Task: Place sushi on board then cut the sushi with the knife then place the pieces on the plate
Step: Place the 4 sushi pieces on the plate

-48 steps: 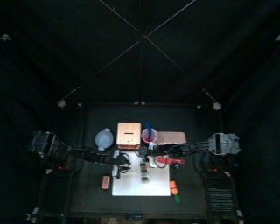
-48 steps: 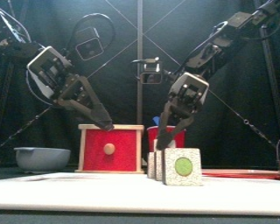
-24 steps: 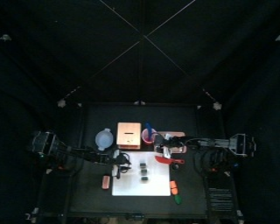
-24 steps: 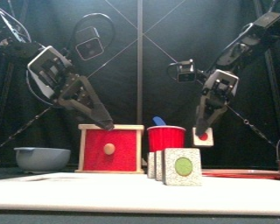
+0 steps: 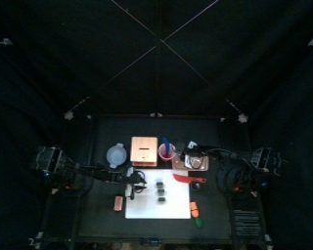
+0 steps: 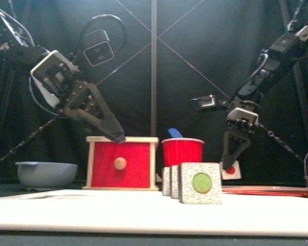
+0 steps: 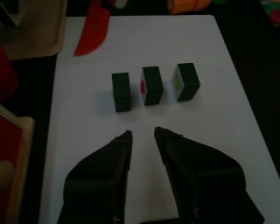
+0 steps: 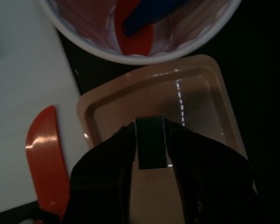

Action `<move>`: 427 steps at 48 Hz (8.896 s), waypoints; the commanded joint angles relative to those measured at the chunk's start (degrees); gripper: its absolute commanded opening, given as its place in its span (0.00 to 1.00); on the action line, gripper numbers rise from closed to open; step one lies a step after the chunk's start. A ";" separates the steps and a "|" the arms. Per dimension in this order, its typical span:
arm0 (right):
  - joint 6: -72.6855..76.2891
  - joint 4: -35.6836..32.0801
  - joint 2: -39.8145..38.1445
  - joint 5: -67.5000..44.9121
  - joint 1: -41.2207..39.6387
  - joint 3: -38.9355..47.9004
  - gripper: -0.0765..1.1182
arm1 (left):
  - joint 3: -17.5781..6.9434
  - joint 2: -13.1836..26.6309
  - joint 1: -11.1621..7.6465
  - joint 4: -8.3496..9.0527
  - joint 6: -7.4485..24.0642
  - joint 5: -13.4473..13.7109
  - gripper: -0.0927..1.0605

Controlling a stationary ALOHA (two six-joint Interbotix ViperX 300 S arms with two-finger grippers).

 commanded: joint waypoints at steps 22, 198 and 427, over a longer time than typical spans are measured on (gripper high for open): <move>0.00 1.14 -4.31 0.18 4.57 -1.14 0.77 | -1.05 -1.05 0.09 -0.18 0.09 -0.26 0.68; 0.18 6.15 -6.42 0.26 -1.93 7.91 0.73 | -1.23 -0.88 0.18 -1.14 0.00 -0.09 0.68; -0.09 24.96 0.09 -20.57 38.23 -1.58 0.82 | -1.85 -0.70 0.62 -2.29 0.00 -0.09 0.68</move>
